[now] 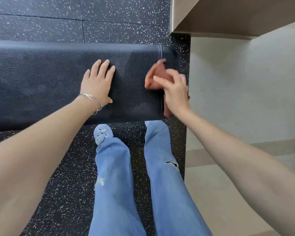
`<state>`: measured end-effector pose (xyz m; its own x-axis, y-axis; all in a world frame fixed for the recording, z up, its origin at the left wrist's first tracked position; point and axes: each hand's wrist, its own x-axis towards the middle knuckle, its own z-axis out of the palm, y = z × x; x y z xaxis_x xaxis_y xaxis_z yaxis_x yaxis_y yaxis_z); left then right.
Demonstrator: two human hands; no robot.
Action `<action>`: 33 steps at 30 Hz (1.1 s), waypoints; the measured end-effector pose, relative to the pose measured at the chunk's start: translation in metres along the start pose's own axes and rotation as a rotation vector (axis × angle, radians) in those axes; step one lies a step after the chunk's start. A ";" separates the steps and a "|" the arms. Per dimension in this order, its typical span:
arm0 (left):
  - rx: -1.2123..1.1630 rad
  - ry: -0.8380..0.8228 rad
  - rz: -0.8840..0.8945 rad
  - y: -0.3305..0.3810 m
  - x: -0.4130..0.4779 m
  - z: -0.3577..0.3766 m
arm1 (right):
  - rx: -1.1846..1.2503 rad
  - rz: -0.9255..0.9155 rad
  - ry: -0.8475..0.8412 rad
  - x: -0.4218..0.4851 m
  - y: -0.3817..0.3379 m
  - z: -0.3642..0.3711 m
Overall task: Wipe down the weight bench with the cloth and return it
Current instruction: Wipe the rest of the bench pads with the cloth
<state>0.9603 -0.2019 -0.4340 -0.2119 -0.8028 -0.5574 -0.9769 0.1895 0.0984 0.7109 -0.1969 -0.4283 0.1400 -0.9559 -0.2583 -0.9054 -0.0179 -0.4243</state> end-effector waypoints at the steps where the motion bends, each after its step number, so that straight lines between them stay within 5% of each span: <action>1: -0.011 0.010 -0.001 0.000 0.000 0.002 | -0.001 0.034 0.019 0.026 -0.008 0.001; 4: -0.026 0.027 -0.006 -0.001 0.001 0.005 | -0.021 0.154 0.076 0.066 -0.030 0.016; 7: -0.035 0.039 -0.004 -0.004 0.003 0.008 | -0.067 0.121 0.109 0.014 -0.040 0.040; 13: 0.004 0.035 0.075 -0.010 0.001 0.007 | -0.017 0.059 -0.162 -0.105 -0.034 0.067; 16: 0.074 0.072 0.119 -0.037 -0.003 0.007 | -0.028 0.051 0.022 -0.063 -0.040 0.053; 23: 0.102 0.010 0.003 -0.104 -0.008 0.010 | -0.002 0.452 0.251 0.090 -0.096 0.062; 29: 0.084 0.002 0.003 -0.104 -0.006 0.012 | -0.168 0.096 0.072 0.092 -0.113 0.068; 33: 0.075 0.010 -0.008 -0.102 -0.004 0.017 | -0.117 0.491 0.158 0.101 -0.046 0.024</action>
<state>1.0611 -0.2081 -0.4554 -0.2044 -0.8099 -0.5498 -0.9740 0.2243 0.0316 0.7764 -0.2857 -0.4559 -0.3660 -0.8923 -0.2641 -0.8891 0.4191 -0.1841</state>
